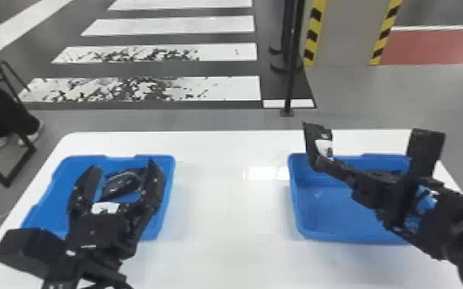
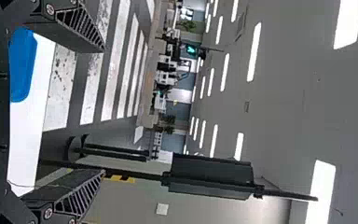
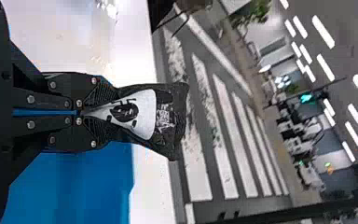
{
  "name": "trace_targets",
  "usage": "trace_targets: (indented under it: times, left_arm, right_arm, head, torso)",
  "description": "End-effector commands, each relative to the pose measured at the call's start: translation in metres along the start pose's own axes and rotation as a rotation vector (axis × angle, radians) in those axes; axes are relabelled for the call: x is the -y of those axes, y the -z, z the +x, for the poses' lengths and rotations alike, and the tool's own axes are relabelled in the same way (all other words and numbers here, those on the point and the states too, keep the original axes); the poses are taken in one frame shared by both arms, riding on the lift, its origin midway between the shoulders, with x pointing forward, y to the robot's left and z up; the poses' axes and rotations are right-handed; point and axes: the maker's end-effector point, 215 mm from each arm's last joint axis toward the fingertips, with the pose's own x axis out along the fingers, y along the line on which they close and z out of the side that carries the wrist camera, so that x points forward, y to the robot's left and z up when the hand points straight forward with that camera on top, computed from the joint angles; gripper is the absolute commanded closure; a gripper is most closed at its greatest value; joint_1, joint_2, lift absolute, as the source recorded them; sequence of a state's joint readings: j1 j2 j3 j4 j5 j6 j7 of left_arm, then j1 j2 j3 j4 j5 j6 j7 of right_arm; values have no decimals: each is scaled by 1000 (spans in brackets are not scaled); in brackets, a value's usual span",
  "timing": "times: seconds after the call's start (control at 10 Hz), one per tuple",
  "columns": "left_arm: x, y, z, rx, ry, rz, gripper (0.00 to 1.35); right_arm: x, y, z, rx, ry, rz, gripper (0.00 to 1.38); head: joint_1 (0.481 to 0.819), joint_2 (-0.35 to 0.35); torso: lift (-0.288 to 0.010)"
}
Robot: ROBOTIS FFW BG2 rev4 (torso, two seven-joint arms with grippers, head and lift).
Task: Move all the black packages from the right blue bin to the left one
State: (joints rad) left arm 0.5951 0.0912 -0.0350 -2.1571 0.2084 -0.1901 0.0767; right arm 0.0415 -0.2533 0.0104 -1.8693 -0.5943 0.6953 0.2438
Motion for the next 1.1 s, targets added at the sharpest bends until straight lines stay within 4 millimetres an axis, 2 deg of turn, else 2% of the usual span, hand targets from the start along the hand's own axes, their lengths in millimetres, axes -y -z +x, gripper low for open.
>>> trace_targets:
  times: [0.0, 0.1, 0.2, 0.3, 0.4, 0.5, 0.8, 0.9, 1.0]
  left_arm:
    - [18, 2, 4, -24, 29, -112, 122]
    - [32, 4, 11, -67, 73, -153, 122]
    - [45, 12, 16, -125, 133, -181, 122]
    - [52, 14, 21, -158, 173, -168, 122]
    - [56, 19, 22, -179, 193, -157, 122]
    - [58, 22, 21, -189, 201, -150, 122]
    - [70, 31, 19, -224, 236, -161, 134]
    - [77, 32, 17, -233, 255, -174, 133]
    - [86, 30, 17, -233, 276, -204, 134]
  right_arm:
    - [-65, -8, 3, 42, -175, 28, 1130]
    - [-117, -3, -1, 34, -297, 44, 1130]
    - [-170, 15, -5, -2, -424, 93, 1130]
    - [-206, 30, -8, -35, -511, 145, 1130]
    - [-229, 40, -10, -52, -554, 154, 1130]
    - [-247, 47, -13, -69, -590, 152, 1130]
    - [-276, 56, -13, -96, -650, 150, 1131]
    - [-282, 62, -14, -110, -663, 152, 1130]
    - [-280, 63, -11, -108, -657, 154, 1130]
  head:
    - [695, 83]
    - [695, 113]
    - [695, 147]
    - [695, 184]
    - [695, 204]
    - [695, 242]
    - [695, 300]
    - [695, 309]
    - [695, 315]
  torso:
    - [-132]
    - [-132]
    - [-132]
    - [-132]
    - [-132]
    - [-132]
    - [-132]
    - [-132]
    - [-132]
